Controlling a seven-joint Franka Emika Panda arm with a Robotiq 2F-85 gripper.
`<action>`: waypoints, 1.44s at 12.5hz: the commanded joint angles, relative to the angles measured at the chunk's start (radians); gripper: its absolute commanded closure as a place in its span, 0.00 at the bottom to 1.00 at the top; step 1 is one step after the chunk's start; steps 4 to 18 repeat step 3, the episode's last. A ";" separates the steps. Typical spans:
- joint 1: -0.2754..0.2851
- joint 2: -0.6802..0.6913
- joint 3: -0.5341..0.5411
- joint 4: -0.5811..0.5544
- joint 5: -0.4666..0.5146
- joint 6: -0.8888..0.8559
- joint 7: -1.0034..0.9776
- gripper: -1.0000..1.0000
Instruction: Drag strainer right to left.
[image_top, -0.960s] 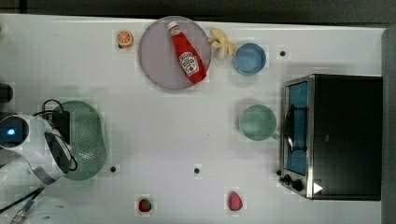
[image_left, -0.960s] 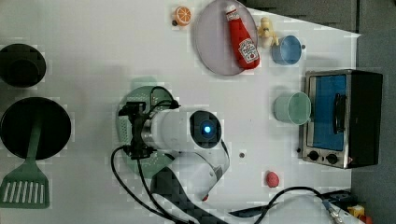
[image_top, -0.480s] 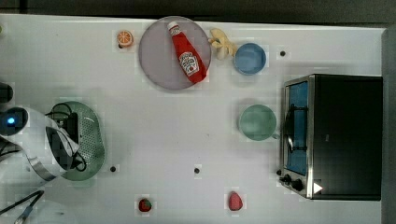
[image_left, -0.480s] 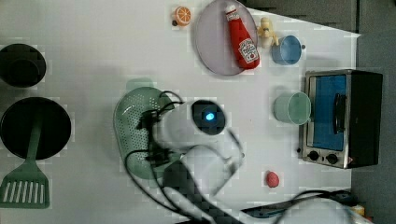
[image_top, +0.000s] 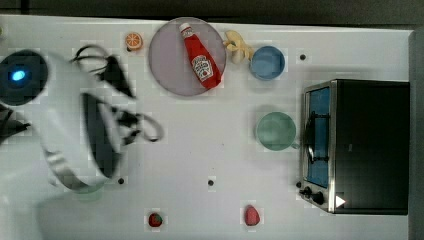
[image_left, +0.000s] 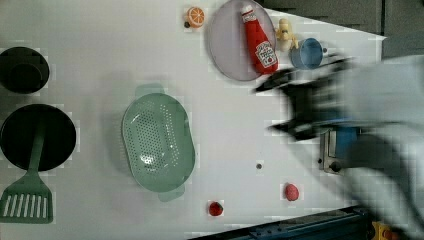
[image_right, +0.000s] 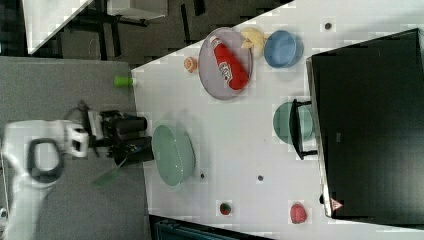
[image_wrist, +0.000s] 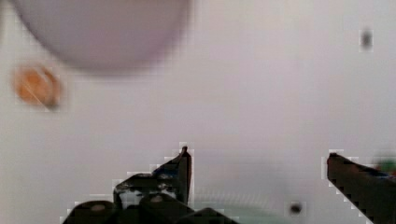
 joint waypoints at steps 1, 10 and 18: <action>-0.037 -0.149 -0.131 0.004 -0.106 -0.166 -0.382 0.00; -0.045 -0.236 -0.216 0.000 -0.156 -0.222 -0.563 0.00; -0.045 -0.236 -0.216 0.000 -0.156 -0.222 -0.563 0.00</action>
